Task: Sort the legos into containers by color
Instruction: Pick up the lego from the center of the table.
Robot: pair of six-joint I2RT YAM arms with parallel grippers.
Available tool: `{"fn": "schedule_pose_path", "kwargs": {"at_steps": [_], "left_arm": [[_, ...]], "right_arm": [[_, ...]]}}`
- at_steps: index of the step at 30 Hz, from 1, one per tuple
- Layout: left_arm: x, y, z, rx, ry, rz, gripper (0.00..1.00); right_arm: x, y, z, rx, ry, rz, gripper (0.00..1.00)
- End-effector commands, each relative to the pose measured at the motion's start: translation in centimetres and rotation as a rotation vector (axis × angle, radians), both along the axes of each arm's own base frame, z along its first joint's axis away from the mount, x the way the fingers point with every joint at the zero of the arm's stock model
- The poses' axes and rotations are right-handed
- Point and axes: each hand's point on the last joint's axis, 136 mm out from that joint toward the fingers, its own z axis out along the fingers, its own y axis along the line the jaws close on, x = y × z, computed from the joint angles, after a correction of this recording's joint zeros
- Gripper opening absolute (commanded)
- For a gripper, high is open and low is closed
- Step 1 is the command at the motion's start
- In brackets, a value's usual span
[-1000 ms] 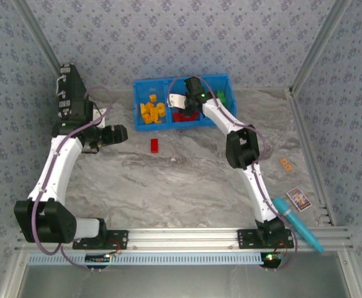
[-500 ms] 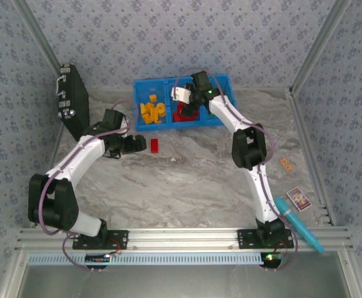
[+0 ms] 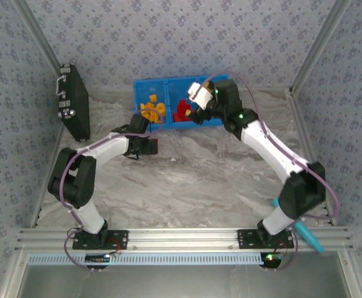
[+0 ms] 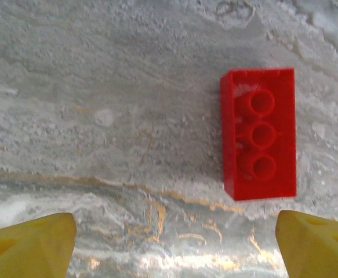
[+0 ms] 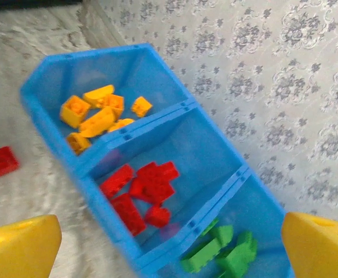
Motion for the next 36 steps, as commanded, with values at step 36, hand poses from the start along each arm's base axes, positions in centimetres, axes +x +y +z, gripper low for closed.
{"fn": "schedule_pose_path", "kwargs": {"at_steps": [36], "left_arm": [[4.4,-3.6,-4.4,0.033,0.040,0.019,0.56]], "right_arm": [[-21.3,-11.6,-6.9,0.579,0.298,-0.409,0.99]]}}
